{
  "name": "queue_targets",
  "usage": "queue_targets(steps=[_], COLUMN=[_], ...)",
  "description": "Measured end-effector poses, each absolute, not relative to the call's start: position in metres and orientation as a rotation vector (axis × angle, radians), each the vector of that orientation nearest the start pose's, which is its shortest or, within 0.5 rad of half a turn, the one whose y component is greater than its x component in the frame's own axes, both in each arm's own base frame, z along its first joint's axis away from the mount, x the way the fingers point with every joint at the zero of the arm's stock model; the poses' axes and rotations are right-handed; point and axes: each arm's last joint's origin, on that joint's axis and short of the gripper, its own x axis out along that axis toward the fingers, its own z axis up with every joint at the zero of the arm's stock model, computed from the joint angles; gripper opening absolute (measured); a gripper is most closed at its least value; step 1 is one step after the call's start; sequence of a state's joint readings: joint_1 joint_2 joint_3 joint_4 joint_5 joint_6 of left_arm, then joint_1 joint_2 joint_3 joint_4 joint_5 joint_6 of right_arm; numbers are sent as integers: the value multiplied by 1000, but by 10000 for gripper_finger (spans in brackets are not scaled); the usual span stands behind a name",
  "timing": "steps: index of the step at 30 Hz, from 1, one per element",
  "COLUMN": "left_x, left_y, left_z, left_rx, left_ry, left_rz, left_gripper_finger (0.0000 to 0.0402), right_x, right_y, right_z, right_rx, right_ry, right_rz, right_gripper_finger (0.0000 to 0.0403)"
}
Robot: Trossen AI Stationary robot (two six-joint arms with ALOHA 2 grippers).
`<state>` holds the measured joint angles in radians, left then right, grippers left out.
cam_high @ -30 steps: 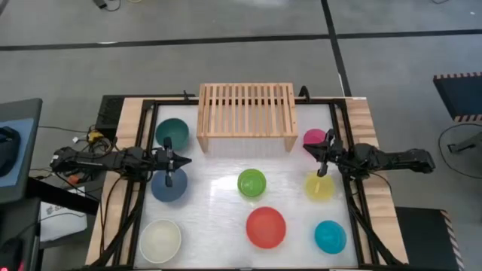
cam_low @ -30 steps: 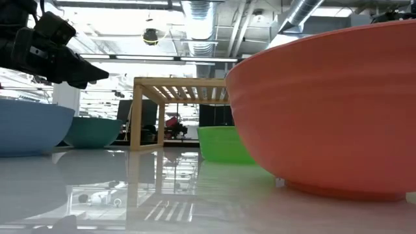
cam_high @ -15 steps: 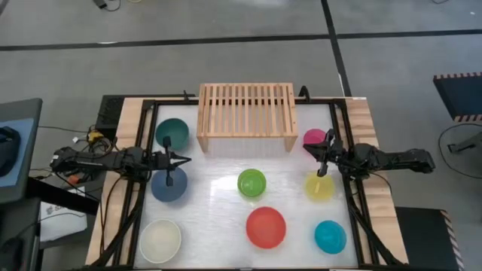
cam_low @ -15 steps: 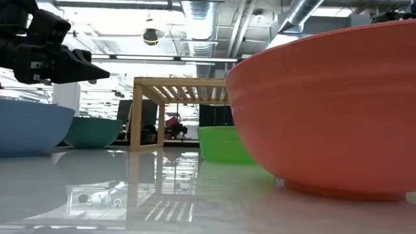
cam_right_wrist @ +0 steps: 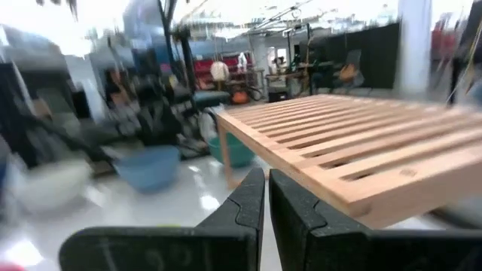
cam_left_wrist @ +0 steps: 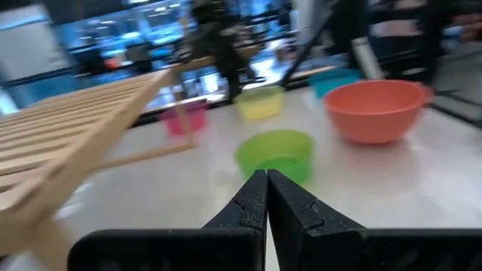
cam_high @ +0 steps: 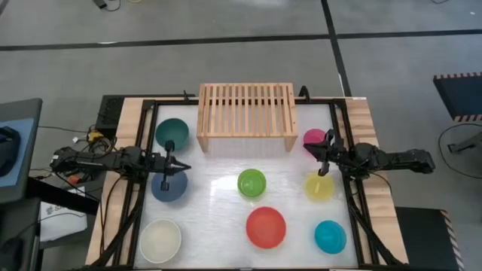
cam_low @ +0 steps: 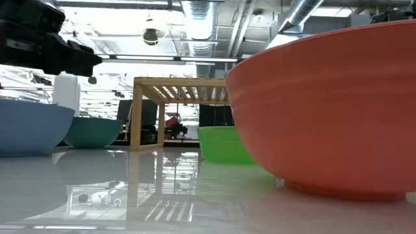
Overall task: Place and stack bowls onto a shelf
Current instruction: Put the green transparent bowl on the shelf
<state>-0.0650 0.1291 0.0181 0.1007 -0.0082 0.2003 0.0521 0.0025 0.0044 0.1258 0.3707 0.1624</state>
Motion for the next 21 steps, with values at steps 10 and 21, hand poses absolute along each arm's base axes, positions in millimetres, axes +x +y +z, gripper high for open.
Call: queue_targets(steps=[10, 21], left_x=[105, 109], left_y=[-8, -2], left_z=[164, 164], left_rx=[-2, -10], left_ry=[59, 46], left_rz=[-109, 130], left_gripper_finger=[0, 21], right_x=[93, 97], right_y=[-13, -35], right_z=[182, 187], right_rx=[324, 340], right_ry=[-249, -181], right_rz=[-442, -641], right_gripper_finger=[50, 87])
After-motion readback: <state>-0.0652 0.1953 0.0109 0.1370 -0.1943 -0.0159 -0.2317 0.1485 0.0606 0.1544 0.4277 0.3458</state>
